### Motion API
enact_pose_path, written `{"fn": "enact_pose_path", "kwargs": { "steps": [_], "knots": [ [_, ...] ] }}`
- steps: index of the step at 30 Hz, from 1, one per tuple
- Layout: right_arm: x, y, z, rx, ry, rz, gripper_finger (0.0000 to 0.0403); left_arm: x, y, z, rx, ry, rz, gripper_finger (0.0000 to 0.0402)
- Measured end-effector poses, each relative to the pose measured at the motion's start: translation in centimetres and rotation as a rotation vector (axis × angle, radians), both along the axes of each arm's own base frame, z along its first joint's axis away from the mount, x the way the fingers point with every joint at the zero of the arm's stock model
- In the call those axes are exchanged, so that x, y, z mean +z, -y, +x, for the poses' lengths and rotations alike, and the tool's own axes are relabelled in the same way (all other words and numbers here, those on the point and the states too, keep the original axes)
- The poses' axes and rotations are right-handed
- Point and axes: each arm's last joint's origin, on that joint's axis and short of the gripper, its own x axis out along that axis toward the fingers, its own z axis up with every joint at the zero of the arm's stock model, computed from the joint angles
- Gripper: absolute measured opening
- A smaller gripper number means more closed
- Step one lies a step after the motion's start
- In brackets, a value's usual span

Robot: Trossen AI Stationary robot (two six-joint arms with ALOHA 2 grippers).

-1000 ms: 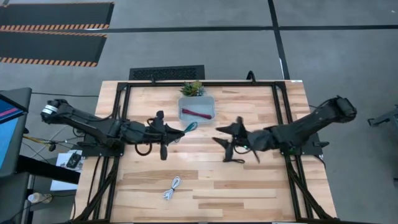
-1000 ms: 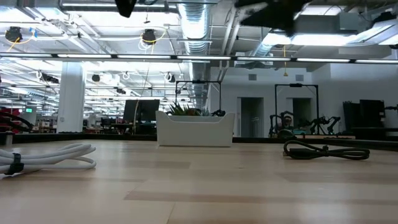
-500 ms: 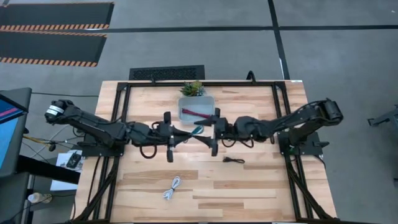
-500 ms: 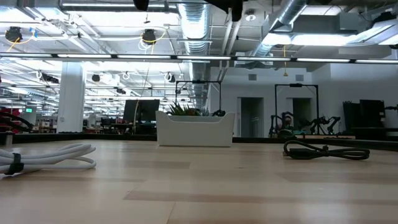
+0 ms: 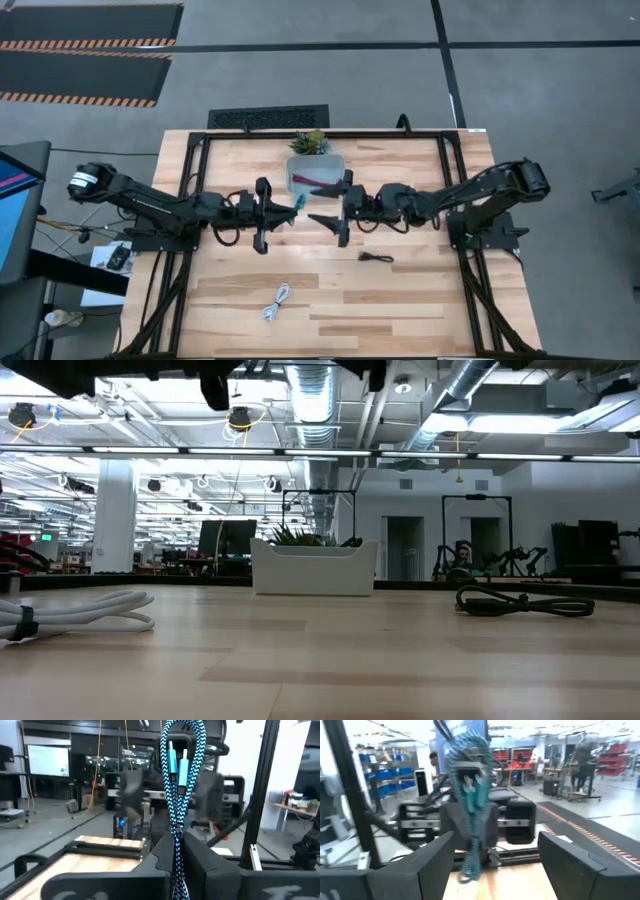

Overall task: Pick and place USB-C Cables
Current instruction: Put the blue charger cable into the gray bin

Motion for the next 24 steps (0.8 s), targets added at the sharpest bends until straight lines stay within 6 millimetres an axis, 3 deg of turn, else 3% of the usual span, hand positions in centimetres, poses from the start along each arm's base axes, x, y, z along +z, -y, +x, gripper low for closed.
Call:
{"fn": "enact_pose_path", "kwargs": {
  "steps": [9,19,24],
  "knots": [
    [-2.2,1.1,2.0,0.027,0.062,0.040,0.0308,-0.5,-0.1,0.4,0.011,-0.033,0.030,0.0004],
    [-0.7,0.7,2.3,0.053,0.095,0.013,0.0308,-1.0,-0.6,1.0,0.008,-0.021,0.005,0.0004],
    [-0.7,0.7,2.9,0.050,0.030,0.008,0.0292,-0.9,-0.6,1.1,0.005,0.006,-0.007,0.0004]
  ]
}}
